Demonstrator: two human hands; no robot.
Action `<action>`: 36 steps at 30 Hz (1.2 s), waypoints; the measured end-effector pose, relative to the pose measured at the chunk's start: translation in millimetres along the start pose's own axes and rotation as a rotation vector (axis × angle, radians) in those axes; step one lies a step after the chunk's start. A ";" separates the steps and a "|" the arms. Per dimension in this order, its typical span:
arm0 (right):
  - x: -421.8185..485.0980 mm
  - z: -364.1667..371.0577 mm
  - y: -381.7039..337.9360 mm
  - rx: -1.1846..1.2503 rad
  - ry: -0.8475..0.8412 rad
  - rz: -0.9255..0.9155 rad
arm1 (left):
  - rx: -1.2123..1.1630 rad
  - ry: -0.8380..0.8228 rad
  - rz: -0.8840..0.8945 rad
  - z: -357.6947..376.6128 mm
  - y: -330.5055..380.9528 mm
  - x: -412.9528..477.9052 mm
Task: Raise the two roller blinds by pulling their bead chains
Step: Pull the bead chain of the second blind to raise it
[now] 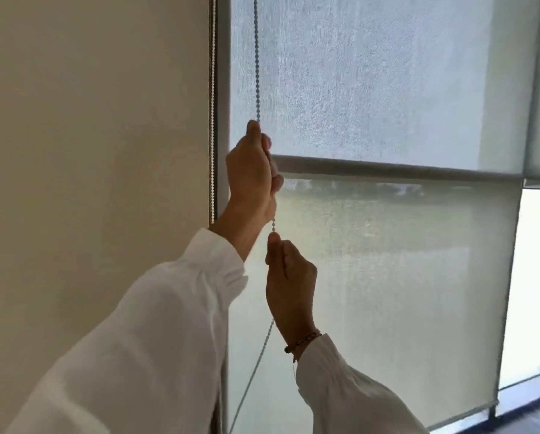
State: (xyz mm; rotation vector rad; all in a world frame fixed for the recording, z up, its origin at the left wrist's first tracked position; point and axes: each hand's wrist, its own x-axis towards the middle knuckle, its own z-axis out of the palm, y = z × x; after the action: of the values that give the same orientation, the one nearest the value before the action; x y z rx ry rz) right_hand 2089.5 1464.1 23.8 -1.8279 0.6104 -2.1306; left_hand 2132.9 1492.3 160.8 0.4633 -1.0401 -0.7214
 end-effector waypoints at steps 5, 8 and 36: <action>37.6 -8.7 5.2 0.332 -0.226 0.391 | -0.016 0.039 0.164 11.9 2.3 -16.0; 67.2 -23.7 -1.1 0.594 -0.341 0.544 | 0.088 0.034 0.220 5.8 -14.9 -30.3; 19.5 -18.6 -19.9 0.121 0.081 0.176 | 0.081 -0.258 -0.011 -29.8 -17.6 -7.6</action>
State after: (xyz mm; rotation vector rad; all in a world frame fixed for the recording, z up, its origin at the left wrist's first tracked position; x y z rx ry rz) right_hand 2069.3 1475.0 48.1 -1.5712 0.6218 -2.0840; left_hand 2151.7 1486.1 131.4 0.4538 -1.3137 -0.7645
